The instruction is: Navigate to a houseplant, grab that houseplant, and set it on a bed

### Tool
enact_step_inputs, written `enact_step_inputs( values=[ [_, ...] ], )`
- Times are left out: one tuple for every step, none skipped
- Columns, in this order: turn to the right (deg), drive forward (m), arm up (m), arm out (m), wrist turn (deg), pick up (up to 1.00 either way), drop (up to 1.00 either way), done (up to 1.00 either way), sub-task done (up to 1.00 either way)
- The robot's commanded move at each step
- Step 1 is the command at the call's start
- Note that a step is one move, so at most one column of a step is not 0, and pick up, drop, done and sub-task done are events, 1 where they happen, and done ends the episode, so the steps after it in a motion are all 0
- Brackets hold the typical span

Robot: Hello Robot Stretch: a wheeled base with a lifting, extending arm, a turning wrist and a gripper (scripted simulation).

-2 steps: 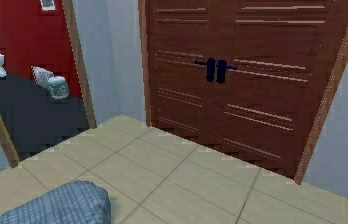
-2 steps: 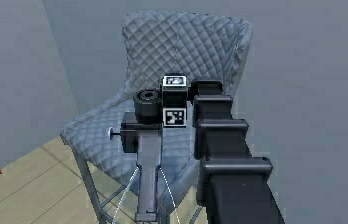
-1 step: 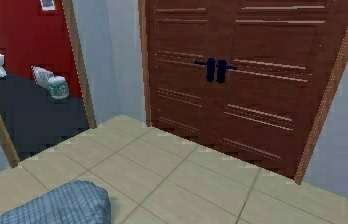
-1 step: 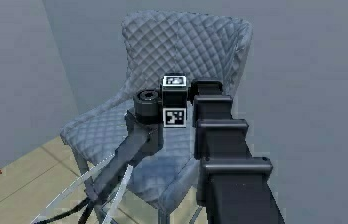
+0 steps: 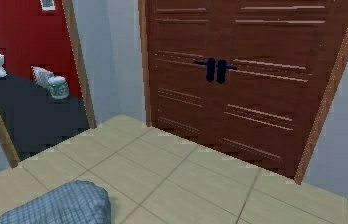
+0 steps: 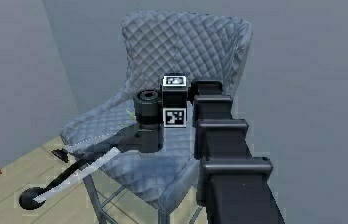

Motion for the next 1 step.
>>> enact_step_inputs(
  values=[
    [0.0, 0.00, 0.00, 0.00, 45.0, 0.00, 0.00, 0.00, 0.00]
  ],
)
